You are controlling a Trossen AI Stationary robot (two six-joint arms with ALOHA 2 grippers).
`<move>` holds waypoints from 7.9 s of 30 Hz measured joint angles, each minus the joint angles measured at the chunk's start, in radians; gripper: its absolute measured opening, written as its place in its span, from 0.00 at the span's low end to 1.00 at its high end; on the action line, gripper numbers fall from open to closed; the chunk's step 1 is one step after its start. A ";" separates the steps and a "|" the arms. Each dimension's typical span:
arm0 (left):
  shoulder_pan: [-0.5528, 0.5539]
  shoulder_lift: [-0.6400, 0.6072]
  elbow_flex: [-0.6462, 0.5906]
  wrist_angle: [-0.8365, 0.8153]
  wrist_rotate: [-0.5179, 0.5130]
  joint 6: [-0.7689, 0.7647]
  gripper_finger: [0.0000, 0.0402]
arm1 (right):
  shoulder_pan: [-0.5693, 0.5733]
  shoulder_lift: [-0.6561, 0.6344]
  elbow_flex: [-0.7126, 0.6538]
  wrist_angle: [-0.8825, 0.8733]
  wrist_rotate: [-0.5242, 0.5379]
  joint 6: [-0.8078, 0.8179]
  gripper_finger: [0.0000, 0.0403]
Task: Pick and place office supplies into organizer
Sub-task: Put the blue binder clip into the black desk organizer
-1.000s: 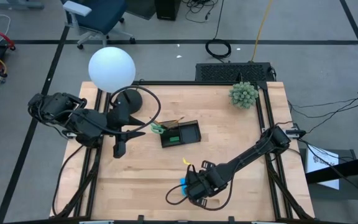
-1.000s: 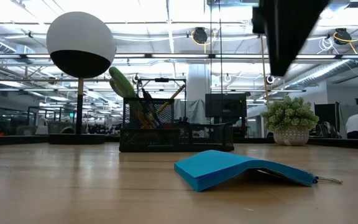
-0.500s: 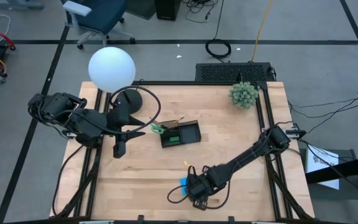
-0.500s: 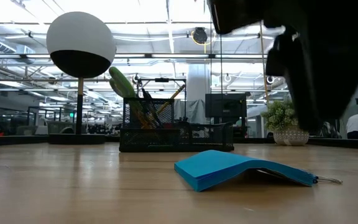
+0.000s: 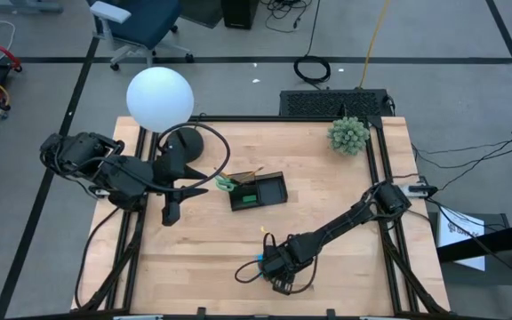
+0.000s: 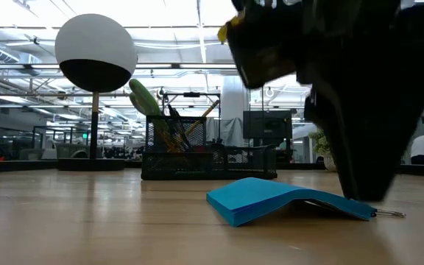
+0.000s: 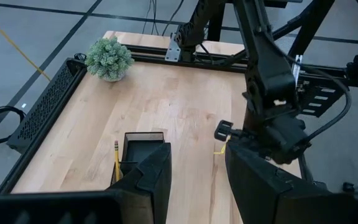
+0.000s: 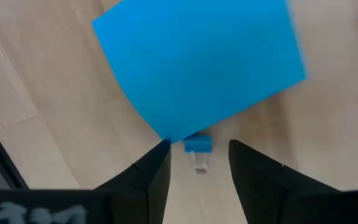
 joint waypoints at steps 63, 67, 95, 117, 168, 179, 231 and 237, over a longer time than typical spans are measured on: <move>0.000 0.000 0.000 0.000 0.000 0.000 0.36 | 0.016 -0.001 0.005 -0.023 -0.010 -0.099 0.37; 0.000 0.000 0.000 0.000 0.000 0.000 0.36 | 0.020 -0.002 0.006 -0.021 -0.010 -0.088 0.37; 0.000 0.000 0.000 0.000 0.000 0.000 0.36 | 0.025 0.026 0.007 0.013 0.015 -0.081 0.37; 0.000 0.000 0.000 0.000 0.000 0.000 0.36 | 0.087 0.027 0.006 0.012 0.034 -0.006 0.37; 0.000 0.000 0.000 0.000 0.000 0.000 0.36 | 0.047 0.027 0.005 0.002 0.036 0.031 0.03; 0.000 0.000 0.000 0.000 0.000 0.000 0.36 | 0.042 0.027 0.005 0.022 0.015 0.026 0.16; 0.000 0.000 0.000 0.000 0.000 0.000 0.36 | 0.035 0.047 0.006 0.067 0.127 0.322 0.34; 0.000 0.000 0.000 0.000 0.000 0.000 0.36 | 0.035 0.048 0.006 0.040 0.131 0.326 0.34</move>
